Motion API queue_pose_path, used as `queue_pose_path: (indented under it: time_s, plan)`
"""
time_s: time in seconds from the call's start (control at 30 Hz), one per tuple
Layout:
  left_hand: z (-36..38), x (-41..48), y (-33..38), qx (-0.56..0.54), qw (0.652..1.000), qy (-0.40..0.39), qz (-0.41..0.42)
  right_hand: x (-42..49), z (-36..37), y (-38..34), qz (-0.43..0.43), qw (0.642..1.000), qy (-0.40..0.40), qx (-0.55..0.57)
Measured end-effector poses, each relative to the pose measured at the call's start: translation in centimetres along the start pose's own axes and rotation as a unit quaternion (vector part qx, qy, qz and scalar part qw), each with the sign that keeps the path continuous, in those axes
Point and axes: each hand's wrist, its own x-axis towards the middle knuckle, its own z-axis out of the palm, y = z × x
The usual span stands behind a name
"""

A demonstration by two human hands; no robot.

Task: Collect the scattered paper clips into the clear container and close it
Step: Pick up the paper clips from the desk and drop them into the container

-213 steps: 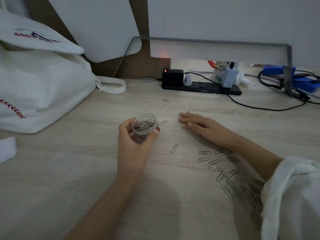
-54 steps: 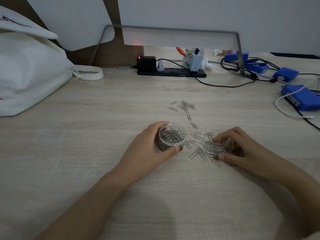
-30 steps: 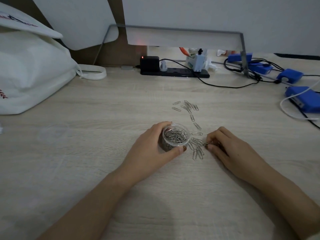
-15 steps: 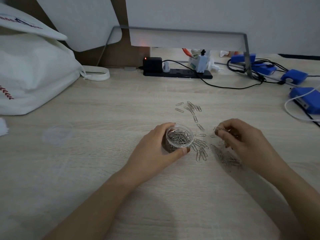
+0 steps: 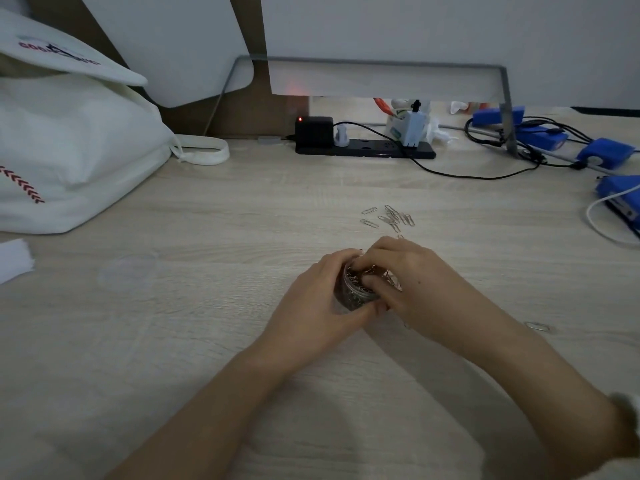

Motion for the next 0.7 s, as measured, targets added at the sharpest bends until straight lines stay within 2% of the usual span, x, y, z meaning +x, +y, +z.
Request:
queue_pose_path:
  time_s: [0.13,0.27,0.4,0.57,0.63,0.7]
  plan:
    - [0.1,-0.1,-0.2,0.003,1.0,0.004,-0.001,-1.4,-0.6,0.3,-0.018,1.0,0.022,0.012]
    - [0.0,-0.2,-0.1,0.02,1.0,0.007,-0.006,-3.7,-1.3,1.8,0.02,0.998,0.053,0.025]
    - [-0.1,-0.2,0.1,0.028,1.0,0.0,-0.009,-6.9,-2.5,4.4,0.139,0.988,0.068,-0.018]
    - [-0.1,-0.3,0.2,0.027,1.0,0.002,-0.012,-10.6,-4.3,7.2,0.361,0.927,0.078,-0.071]
    - [-0.1,-0.3,0.3,0.027,1.0,0.003,-0.011,-11.3,-4.4,7.2,0.379,0.922,0.056,-0.054]
    - [-0.2,-0.4,0.3,0.024,1.0,0.007,-0.011,-11.4,-4.0,6.6,0.339,0.939,0.047,-0.027]
